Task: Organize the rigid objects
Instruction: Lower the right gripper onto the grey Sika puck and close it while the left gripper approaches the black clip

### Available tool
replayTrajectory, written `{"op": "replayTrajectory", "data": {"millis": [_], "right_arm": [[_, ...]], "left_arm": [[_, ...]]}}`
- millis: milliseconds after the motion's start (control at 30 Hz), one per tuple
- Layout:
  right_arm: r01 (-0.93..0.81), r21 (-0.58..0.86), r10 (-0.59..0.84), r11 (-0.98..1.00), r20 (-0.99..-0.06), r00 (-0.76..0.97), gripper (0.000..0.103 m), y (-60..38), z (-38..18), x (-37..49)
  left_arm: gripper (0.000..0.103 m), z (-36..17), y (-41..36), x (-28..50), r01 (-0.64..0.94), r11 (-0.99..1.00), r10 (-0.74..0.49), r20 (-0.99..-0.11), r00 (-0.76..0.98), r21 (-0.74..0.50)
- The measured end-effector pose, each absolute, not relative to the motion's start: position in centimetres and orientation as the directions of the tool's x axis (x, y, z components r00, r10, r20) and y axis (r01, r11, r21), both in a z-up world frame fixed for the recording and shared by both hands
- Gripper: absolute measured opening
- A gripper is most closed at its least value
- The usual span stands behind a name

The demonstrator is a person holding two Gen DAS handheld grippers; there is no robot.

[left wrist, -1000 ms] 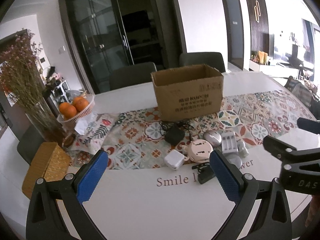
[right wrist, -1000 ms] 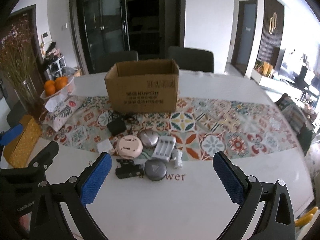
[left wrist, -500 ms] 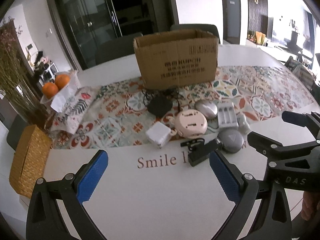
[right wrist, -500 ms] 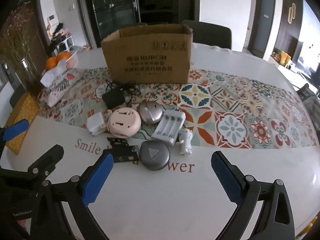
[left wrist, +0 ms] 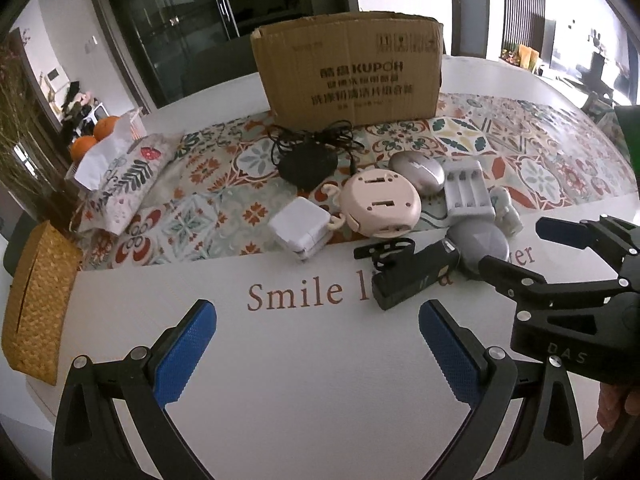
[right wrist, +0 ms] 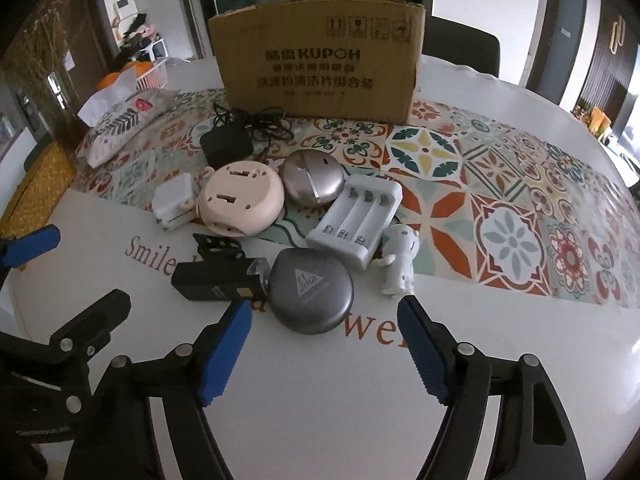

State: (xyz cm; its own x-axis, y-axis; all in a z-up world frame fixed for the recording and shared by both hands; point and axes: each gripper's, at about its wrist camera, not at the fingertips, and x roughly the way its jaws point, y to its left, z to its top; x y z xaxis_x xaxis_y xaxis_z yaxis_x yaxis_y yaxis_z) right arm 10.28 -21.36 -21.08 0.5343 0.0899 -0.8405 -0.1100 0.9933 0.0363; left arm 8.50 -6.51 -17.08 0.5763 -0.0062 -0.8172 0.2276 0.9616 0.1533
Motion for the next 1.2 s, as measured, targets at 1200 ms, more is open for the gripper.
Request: {"op": "replayTrajectory", "data": {"millis": [1200], "right_arm": [[-0.198, 0.057, 0.154, 0.979, -0.838, 0.523, 0.057, -21.0, -24.1, 11.6]], "left_arm": [[0.103, -19.7, -7.2, 8.8, 0.197, 0.972, -0.002, -0.836, 0.548, 0.127]]}}
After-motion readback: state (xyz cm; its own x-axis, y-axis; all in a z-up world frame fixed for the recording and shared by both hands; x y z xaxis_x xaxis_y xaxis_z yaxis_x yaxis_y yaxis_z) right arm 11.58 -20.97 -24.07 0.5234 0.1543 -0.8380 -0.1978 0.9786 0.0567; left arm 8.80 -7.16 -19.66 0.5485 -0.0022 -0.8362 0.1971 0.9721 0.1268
